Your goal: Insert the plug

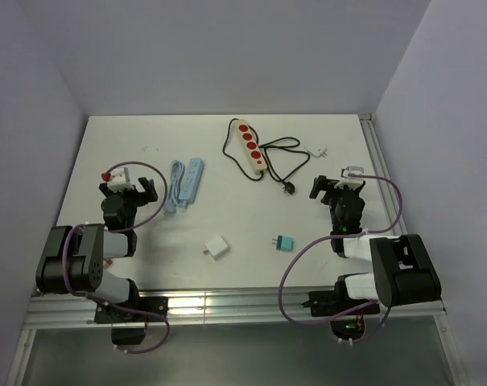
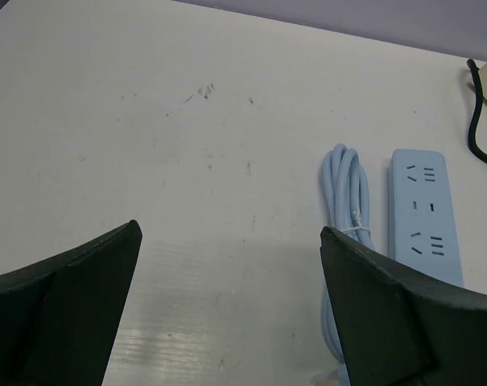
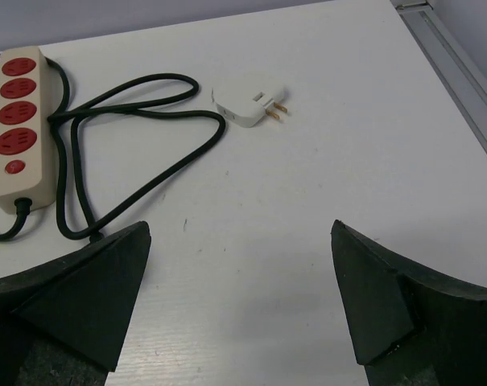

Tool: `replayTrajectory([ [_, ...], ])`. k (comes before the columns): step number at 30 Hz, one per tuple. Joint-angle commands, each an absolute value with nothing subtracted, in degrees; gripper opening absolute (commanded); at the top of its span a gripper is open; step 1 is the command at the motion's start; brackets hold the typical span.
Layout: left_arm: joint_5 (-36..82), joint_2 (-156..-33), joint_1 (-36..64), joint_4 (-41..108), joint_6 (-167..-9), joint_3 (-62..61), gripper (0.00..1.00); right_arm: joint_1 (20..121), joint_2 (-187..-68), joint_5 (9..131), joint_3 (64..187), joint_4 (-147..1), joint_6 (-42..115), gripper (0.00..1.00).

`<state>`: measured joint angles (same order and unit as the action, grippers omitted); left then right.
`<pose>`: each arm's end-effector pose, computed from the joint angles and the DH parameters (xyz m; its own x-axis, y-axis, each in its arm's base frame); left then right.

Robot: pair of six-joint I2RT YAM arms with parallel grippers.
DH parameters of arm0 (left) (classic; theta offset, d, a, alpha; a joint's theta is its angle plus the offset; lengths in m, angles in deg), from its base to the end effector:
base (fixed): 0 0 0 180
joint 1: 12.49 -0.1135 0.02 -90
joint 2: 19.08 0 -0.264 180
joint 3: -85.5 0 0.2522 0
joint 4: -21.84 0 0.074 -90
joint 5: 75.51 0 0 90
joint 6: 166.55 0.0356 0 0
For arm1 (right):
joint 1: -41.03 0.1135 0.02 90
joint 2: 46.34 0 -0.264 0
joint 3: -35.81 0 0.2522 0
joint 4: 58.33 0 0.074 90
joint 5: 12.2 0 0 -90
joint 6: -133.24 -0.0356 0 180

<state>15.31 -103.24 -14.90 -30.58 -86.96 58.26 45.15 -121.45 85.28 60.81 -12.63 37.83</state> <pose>0.2399 0.0096 0.1562 -0.0721 -0.1839 -0.9803 -0.0415 0.9826 -0.1812 0.2226 0.0114 0.1667 -0.0709 0.0886 -0.9935 0.0652 0.9943 0.0840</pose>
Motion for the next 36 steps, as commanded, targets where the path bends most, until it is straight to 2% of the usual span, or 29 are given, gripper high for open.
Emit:
replayTrajectory([
  [1,14.75,-102.76,-14.6,-32.61,-85.6,56.88,1.0,44.98,-120.78,86.32,62.31,-9.07,39.11,1.0],
  [8,14.75,-102.49,-14.68,-33.4,-85.6,56.8,0.99,44.98,-120.78,86.23,62.31,-9.07,39.11,1.0],
  [10,14.75,-100.05,-14.68,-18.86,-85.34,50.76,0.99,44.98,-120.78,86.32,62.4,-8.9,39.02,1.0],
  [12,16.93,-100.2,-14.68,-12.77,-84.9,46.45,1.0,44.98,-120.78,86.58,62.4,-8.99,39.11,1.0],
  [15,22.56,-97.5,-14.6,-8.44,-82.61,45.37,1.0,47.87,-117.98,100.95,61.25,-8.53,38.41,1.0],
  [16,21.88,-96.7,-14.42,-8.35,-83.13,45.72,1.0,49.19,-116.49,103.0,64.82,-13.16,37.8,1.0],
  [17,20.65,-95.91,-14.42,-8.52,-84.44,46.33,0.99,49.64,-114.47,104.67,68.17,-27.91,37.01,1.0],
  [21,16.95,-94.58,-14.42,-5.81,-85.69,44.16,0.99,49.64,-115.94,106.01,82.15,-48.15,33.23,1.0],
  [25,23.88,-95.55,-14.33,-2.2,-82.61,39.93,0.99,49.56,-119.63,105.48,100.22,-67.66,18.95,1.0],
  [26,23.89,-95.72,-14.33,-2.28,-83.22,39.49,1.0,49.47,-122.68,103.83,103.59,-74.66,17.24,1.0],
  [27,23.89,-95.99,-14.33,-2.37,-83.58,38.52,0.99,49.03,-124.71,96.5,107.54,-77.69,17.75,0.98],
  [28,23.46,-96.16,-14.33,-2.55,-84.1,37.99,0.99,48.16,-127.08,95.99,115.41,-80.76,17.32,0.94],
  [31,20.92,-96.34,-14.33,-1.76,-88.05,36.06,0.99,47.97,-137.8,93.28,130.79,-93.33,12.41,0.93],
  [34,14.76,-95.73,-14.33,1.92,-94.11,34.48,0.99,47.97,-147.56,91.59,142.41,-101.25,8.89,0.93],
  [36,4.94,-95.72,-14.33,6.04,-101.39,32.46,1.0,47.89,-154.51,91.86,148.24,-108.98,6.42,0.93],
])
